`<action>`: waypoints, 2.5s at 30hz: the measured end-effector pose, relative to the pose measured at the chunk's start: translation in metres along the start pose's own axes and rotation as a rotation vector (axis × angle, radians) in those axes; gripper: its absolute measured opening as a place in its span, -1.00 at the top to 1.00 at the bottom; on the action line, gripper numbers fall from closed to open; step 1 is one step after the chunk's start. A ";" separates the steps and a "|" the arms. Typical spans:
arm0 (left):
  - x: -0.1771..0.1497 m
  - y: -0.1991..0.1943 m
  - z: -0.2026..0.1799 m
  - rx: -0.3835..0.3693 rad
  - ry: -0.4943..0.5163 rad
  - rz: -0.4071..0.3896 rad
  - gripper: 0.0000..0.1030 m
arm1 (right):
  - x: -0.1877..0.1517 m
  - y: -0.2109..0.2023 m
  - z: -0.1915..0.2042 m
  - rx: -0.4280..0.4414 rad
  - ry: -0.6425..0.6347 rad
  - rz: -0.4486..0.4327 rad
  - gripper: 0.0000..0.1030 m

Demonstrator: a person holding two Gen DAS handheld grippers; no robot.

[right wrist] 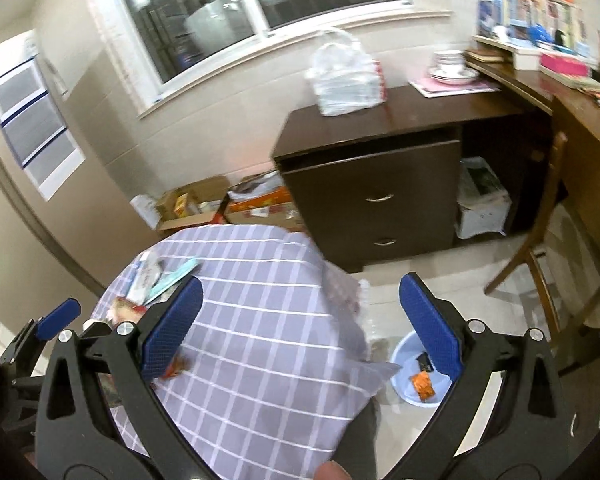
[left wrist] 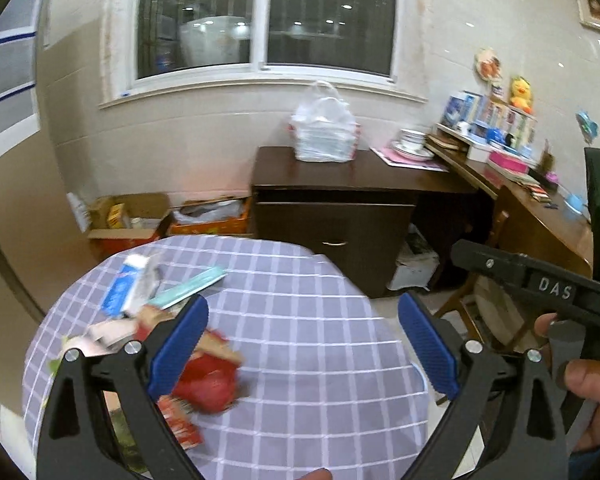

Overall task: Collect trash
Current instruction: 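Move both tools back over the table, then grasp the brown paper bag with the right tool while the left tool grasps the cardboard box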

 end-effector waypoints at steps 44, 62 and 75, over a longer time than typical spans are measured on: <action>-0.112 -0.041 0.153 0.196 -0.302 0.120 -0.82 | -0.077 0.087 0.175 0.359 -0.394 0.232 0.50; -0.089 -0.029 0.102 -0.061 -0.233 0.093 0.97 | -0.055 0.056 0.104 0.313 -0.275 0.161 0.57; -0.035 -0.042 0.040 -0.188 -0.115 -0.014 0.97 | -0.021 0.011 0.052 0.252 -0.182 0.031 0.57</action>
Point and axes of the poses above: each gripper's, at about its wrist camera, not at the fingertips, and y roughly the way its jaws point, z to its left, x to its top, the point moved 2 cm from there along y, roughly the way its jaws point, and after that the axes turned 14 degrees about -x, right-handed, at the moved point
